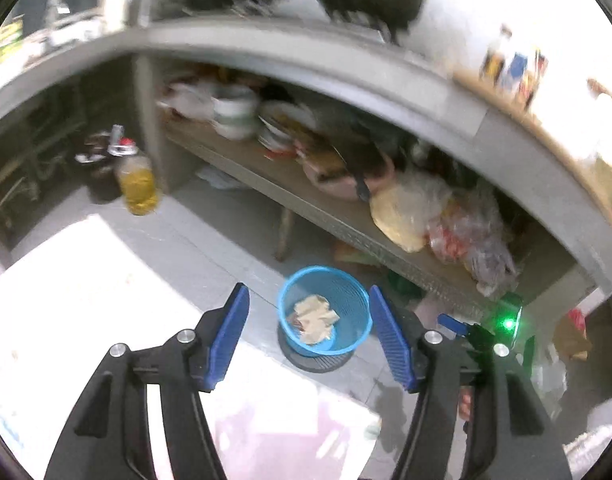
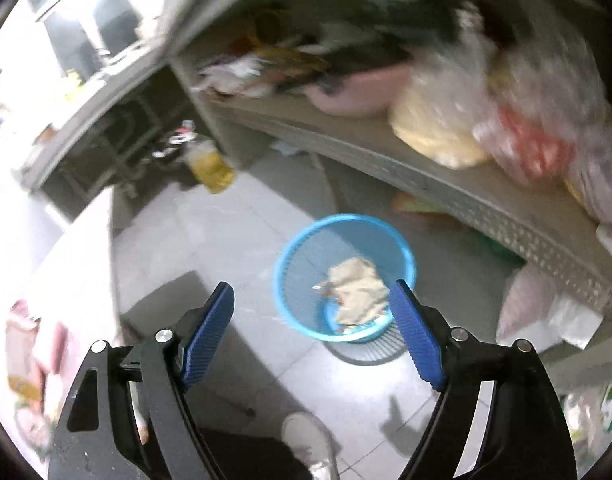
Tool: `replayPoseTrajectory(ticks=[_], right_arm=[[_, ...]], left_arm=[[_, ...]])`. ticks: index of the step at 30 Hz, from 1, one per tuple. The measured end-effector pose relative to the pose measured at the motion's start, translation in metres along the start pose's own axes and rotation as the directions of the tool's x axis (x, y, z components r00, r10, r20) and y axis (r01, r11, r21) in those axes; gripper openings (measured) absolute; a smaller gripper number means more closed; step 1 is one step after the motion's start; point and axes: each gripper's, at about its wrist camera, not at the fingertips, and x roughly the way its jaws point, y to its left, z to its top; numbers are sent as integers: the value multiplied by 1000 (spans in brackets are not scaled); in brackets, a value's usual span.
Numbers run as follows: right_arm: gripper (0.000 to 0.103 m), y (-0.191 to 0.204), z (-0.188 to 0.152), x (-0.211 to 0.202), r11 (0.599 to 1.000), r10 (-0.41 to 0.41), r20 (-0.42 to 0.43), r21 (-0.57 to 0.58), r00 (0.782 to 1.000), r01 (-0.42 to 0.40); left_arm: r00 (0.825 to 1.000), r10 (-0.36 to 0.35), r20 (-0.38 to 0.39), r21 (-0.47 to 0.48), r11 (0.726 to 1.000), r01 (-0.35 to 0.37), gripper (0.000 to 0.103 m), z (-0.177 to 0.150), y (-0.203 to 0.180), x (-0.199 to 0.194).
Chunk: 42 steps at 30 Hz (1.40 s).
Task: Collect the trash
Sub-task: 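Move both tools back over the table toward the yellow box and pink sponge, then grasp the yellow box with the left gripper while the right gripper grasps the pink sponge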
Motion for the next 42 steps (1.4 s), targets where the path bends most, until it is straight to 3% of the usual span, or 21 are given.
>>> replayPoseTrajectory(ticks=[3, 6, 11, 15, 19, 21, 24, 28, 34, 42], right_arm=[[79, 24, 4, -19, 997, 67, 17, -51, 998, -66], [79, 51, 7, -30, 985, 147, 11, -90, 989, -146], [79, 108, 8, -45, 941, 269, -18, -210, 963, -267], [81, 154, 7, -52, 885, 369, -70, -278, 927, -373], [81, 192, 1, -46, 833, 441, -147, -300, 885, -465], [81, 210, -8, -44, 824, 442, -177, -307, 879, -476], [81, 227, -21, -33, 820, 432, -228, -304, 872, -486], [81, 242, -32, -25, 812, 432, -272, -297, 860, -502], [81, 254, -40, -25, 804, 427, -305, -303, 851, -512], [81, 254, -41, -22, 806, 429, -323, -283, 843, -519]], left_arm=[[992, 85, 88, -52, 995, -81, 63, -29, 29, -64], [970, 176, 167, -142, 978, -153, 66, -63, 57, -120], [931, 278, 238, -347, 920, -185, 71, -128, 102, -188], [917, 316, 243, -421, 886, -194, 73, -167, 118, -208], [930, 277, 242, -401, 901, -164, 73, -192, 114, -203], [948, 244, 204, -353, 922, -161, 73, -194, 104, -182], [959, 238, 151, -282, 941, -189, 73, -196, 91, -155], [956, 288, 66, -196, 943, -270, 73, -199, 87, -116], [953, 302, -38, -206, 930, -303, 72, -196, 112, -77], [932, 338, -130, -160, 921, -357, 58, -192, 118, -49]])
